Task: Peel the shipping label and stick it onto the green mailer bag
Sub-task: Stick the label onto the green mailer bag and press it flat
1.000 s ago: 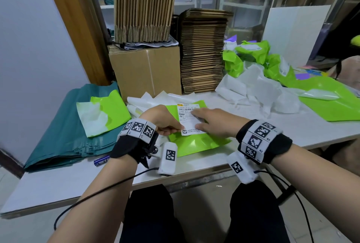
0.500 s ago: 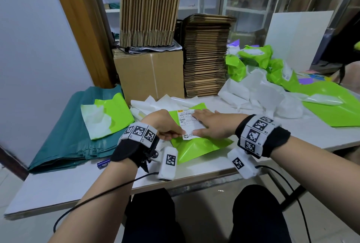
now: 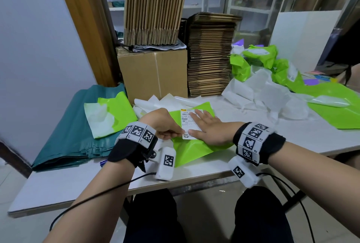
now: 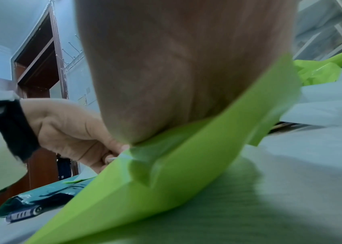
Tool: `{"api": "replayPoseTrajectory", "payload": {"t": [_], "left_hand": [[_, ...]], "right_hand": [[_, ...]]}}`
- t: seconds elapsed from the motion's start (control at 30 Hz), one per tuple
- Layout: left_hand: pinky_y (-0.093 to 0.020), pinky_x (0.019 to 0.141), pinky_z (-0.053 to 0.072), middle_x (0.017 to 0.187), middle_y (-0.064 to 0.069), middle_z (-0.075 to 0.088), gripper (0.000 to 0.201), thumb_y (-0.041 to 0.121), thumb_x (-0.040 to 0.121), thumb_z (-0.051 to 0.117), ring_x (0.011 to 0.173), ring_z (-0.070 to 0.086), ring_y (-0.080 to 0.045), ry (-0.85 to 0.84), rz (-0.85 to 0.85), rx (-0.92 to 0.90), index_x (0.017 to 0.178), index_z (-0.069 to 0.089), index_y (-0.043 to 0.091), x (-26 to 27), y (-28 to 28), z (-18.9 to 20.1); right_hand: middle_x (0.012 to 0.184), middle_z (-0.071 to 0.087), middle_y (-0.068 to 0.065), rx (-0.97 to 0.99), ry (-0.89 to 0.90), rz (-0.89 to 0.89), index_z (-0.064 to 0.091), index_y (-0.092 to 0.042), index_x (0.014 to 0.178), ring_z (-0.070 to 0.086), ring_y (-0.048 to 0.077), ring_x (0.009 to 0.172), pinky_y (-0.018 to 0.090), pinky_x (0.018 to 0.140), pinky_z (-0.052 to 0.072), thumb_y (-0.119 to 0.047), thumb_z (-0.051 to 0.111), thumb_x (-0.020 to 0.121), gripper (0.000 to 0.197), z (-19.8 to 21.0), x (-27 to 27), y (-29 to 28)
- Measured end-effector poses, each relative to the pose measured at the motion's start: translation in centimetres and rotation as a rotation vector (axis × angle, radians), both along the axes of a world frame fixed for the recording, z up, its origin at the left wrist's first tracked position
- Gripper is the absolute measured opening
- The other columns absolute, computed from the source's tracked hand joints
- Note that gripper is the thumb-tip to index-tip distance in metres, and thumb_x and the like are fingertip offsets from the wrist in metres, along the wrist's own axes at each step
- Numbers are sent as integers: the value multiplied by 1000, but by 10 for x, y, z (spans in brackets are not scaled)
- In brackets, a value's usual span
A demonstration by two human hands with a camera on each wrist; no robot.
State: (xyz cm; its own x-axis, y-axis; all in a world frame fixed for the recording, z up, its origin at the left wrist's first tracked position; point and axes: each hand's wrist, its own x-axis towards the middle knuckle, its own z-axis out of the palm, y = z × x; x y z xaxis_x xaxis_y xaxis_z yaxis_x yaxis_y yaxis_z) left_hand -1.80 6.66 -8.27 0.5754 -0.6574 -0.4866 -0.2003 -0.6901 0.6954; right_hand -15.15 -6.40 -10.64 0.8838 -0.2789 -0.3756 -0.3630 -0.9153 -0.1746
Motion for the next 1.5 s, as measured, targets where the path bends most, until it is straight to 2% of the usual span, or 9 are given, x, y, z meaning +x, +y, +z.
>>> {"api": "replayPoseTrajectory", "payload": {"t": [0.23,0.4,0.5,0.6,0.8,0.93,1.03,1.2,1.5], "left_hand": [[-22,60,46,76,-10,73,32,24,88,66,52,47,-14,-48,-9,-3,90,73,-7,16,3,16],[-29,75,58,96,-5,67,23,28,86,67,74,62,-15,-148,3,-210,104,71,14,20,-13,25],[-39,91,57,109,-4,60,28,32,86,67,91,60,-20,-174,-38,-118,113,67,28,20,-23,29],[-47,91,56,120,-4,58,39,42,87,61,105,60,-27,-212,-87,0,126,60,36,18,-32,32],[-48,87,58,125,-5,54,62,51,78,69,109,63,-30,-233,-59,102,133,54,26,21,-44,31],[-39,79,58,105,-8,69,87,70,63,69,88,70,-25,-303,-67,244,125,56,11,28,-52,22],[-40,86,57,95,-6,71,108,83,49,62,82,71,-24,-348,-151,301,128,52,10,39,-62,8],[-42,99,50,128,-4,65,94,78,59,65,111,65,-26,-327,-204,269,133,57,20,40,-61,3],[-33,101,46,144,-3,52,73,50,82,66,127,53,-24,-393,-117,198,145,44,21,44,-59,2]], "right_hand": [[159,-27,-5,63,3,-60,-20,-27,151,-22,17,147,46,120,-6,-62,15,95,75,-4,-4,-2],[158,-29,-7,66,33,-70,-23,-30,149,-22,15,147,47,120,-8,-65,11,93,75,-3,-7,-5],[158,-29,-7,52,58,-71,-23,-30,149,-21,15,147,47,120,-8,-66,11,92,75,0,-7,-4],[158,-29,-8,35,72,-72,-23,-31,149,-21,14,147,47,120,-9,-67,10,92,75,1,-5,-4],[158,-28,-7,23,78,-71,-22,-31,149,-22,16,147,48,119,-9,-67,11,92,76,1,-3,-2],[157,-30,-7,26,96,-76,-22,-31,149,-22,15,147,47,119,-9,-68,11,91,77,2,-3,-2],[158,-29,-8,28,111,-80,-22,-31,150,-21,15,147,47,120,-8,-69,11,90,78,4,-3,-3],[158,-28,-8,41,121,-87,-20,-30,150,-19,15,148,47,120,-7,-70,12,90,79,5,-3,-4],[159,-25,-8,31,113,-93,-18,-31,151,-17,15,148,46,120,-7,-69,14,90,79,5,-3,-4]]}}
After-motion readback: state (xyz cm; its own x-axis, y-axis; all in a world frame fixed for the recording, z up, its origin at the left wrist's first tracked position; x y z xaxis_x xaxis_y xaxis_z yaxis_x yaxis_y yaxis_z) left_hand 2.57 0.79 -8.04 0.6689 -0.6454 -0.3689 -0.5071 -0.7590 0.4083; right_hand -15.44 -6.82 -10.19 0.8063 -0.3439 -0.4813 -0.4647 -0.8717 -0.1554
